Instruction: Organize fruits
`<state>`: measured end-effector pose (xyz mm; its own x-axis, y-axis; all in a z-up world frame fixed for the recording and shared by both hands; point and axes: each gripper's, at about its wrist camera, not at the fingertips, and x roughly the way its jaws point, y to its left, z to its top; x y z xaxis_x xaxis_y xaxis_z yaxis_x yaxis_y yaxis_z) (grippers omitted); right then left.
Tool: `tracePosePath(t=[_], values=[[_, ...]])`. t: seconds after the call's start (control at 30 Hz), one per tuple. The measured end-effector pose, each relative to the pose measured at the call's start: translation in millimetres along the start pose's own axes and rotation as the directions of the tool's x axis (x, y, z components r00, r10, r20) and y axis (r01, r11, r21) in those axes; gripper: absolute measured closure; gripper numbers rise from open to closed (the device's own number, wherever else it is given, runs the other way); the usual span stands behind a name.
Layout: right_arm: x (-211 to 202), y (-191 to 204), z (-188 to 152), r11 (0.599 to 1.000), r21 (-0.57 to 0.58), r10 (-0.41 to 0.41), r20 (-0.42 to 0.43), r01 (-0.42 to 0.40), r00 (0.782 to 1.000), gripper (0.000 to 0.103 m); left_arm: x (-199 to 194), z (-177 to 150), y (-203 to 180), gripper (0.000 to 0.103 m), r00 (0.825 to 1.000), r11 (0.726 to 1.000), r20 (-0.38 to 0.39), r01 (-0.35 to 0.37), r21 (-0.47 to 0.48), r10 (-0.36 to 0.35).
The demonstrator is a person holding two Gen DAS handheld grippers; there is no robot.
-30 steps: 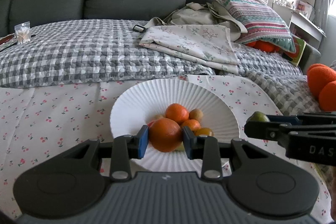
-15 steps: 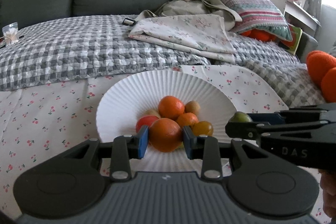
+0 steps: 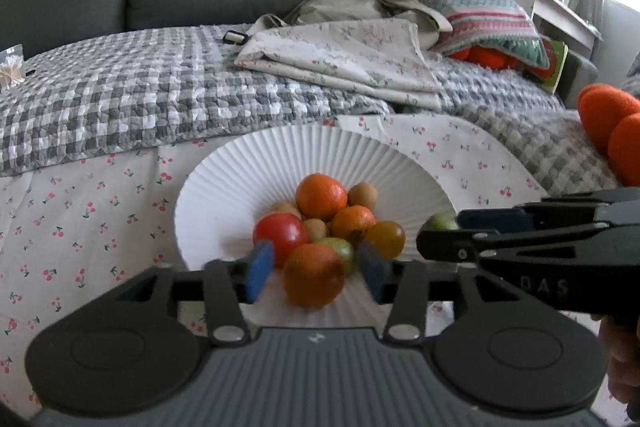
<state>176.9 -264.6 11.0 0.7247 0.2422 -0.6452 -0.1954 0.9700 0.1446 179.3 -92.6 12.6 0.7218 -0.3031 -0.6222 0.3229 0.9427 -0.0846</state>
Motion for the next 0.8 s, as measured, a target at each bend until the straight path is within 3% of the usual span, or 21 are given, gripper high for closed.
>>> tracePosePath(t=[0.1, 0.17, 0.6, 0.8], values=[[-5.2, -4.3, 2.7, 1.000, 0.025, -0.004, 0.020, 0.004, 1.000, 0.054, -8.0, 3.2, 6.8, 0.042, 0.999, 0.999, 0.029, 0.024, -0.034, -0.023], [-11.3, -9.5, 6.1, 0.998, 0.064, 0.011, 0.040, -0.013, 0.999, 0.049, -12.4, 5.1, 10.8, 0.042, 0.999, 0.998, 0.043, 0.032, -0.058, -0.030], [-35.3, -10.4, 12.3, 0.995, 0.104, -0.010, 0.071, 0.002, 0.997, 0.043, -37.6, 7.7, 36.6, 0.042, 0.998, 0.986, 0.061, -0.001, -0.168, 0.011], [-72.2, 0.7, 11.7, 0.994, 0.106, 0.009, 0.140, -0.024, 0.990, 0.040, -66.7, 0.5, 39.2, 0.042, 0.997, 0.979, 0.056, -0.032, -0.203, 0.044]])
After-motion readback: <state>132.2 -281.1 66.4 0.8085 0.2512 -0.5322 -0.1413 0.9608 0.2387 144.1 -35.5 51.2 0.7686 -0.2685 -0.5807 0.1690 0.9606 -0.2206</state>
